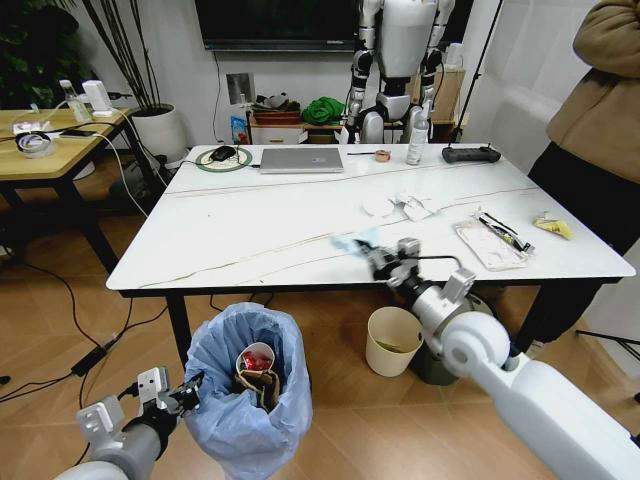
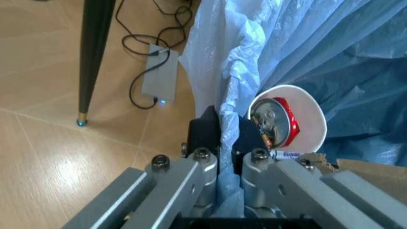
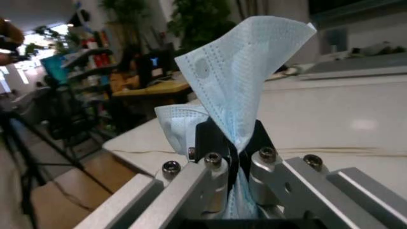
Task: Pick up the trash bin and place the trash from the table into it.
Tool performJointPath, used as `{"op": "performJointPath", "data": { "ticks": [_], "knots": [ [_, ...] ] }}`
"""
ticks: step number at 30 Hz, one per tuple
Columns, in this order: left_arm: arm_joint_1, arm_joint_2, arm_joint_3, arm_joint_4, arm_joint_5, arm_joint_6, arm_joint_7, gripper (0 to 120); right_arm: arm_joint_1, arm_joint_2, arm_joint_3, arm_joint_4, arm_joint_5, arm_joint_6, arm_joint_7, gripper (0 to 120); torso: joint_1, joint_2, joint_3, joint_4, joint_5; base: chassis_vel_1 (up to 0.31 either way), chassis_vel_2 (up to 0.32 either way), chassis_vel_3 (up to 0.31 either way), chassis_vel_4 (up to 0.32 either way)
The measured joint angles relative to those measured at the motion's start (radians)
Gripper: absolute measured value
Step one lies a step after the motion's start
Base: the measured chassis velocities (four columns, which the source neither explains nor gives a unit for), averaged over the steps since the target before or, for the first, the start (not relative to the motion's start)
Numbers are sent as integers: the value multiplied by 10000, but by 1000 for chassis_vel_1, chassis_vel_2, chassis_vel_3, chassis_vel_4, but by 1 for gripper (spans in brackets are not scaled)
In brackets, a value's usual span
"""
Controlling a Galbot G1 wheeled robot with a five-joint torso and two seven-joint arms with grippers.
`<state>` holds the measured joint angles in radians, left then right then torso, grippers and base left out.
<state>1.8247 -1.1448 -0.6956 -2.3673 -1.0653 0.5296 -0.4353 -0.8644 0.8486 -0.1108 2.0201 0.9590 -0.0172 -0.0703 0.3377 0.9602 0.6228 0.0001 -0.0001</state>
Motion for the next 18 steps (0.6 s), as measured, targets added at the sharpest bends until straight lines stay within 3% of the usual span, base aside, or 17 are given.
{"op": "performJointPath", "data": {
  "ticks": [7, 12, 18],
  "knots": [
    [52, 99, 9, 0, -214, 39, -61, 0, 763, 1, -1776, 191, -150, 570, -823, 0, 0, 0, 0, -2, 0, 0, 0, 0, 0],
    [30, 79, 5, -43, -324, 119, -163, 0, 1855, 640, -3527, -682, -434, 825, -977, 0, 1, 0, 1, 0, 0, 0, 0, 0, 0],
    [27, 87, -58, -47, -329, 150, -183, 0, 2216, 963, -4260, -1001, -486, 662, -915, 0, 1, 0, 0, 0, 0, 0, 0, 0, 0]
  ]
}}
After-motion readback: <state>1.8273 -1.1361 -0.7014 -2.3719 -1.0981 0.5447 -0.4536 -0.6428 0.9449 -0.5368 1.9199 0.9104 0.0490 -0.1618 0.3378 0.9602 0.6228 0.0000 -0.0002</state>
